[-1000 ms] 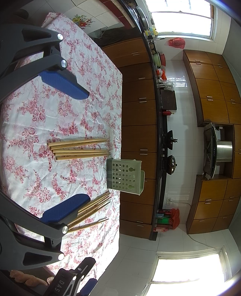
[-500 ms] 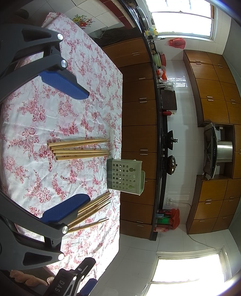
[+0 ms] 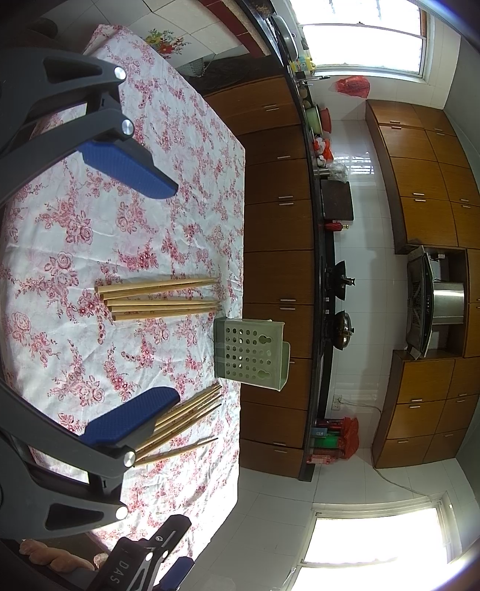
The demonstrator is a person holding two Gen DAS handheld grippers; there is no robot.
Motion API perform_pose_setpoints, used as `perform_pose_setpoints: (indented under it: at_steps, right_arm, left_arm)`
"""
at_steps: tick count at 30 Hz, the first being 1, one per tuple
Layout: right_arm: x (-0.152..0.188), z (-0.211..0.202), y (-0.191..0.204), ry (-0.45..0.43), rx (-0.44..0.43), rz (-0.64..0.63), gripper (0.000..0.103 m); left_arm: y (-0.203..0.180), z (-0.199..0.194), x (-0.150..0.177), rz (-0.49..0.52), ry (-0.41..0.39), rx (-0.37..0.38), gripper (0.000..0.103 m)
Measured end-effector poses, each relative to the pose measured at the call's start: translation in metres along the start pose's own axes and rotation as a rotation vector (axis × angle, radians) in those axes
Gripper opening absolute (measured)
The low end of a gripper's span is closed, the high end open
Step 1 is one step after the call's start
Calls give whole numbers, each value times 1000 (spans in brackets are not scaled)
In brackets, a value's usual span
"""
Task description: Organize utensils
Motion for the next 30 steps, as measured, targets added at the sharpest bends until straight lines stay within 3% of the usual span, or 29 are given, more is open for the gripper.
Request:
perform_pose_setpoints:
  at_steps: [8,14,16,18,20,22,24,30]
  right_arm:
    - [3,12,-1,39,5,9,101]
    - [9,58,-21,184,35,26,101]
    - [12,81,-30,252,58,33,97]
    - [15,103,-37,310,53,55,85]
    - [19,122,-43,354,32,79,72]
    - [22,141,-47,395,7,104,60]
    - [24,155,-47,419,-10,110,49]
    - [32,186,-40,488,-57,100,31]
  left_arm:
    - [6,21,7,6,37,-46,99]
    - [28,67,4,-14,177,-107,99]
    - [39,88,-1,-21,234,-132,99]
    - [47,107,-3,-22,272,-147,98]
    - [50,125,-4,-20,310,-140,89]
    - [51,147,-1,-10,374,-125,71]
    - [51,165,4,-6,425,-104,61]
    - [48,195,21,-14,534,-57,34]
Point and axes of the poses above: each gripper's, at about its wrist camera, not at the fingertips, and z roughly the way its jaws point, y to its left, x to its underside, the point moved 3 cm from there along z, roughly the way its jaws point, and after that the axes turned 11 degrees about -z, right-handed, at the moved point
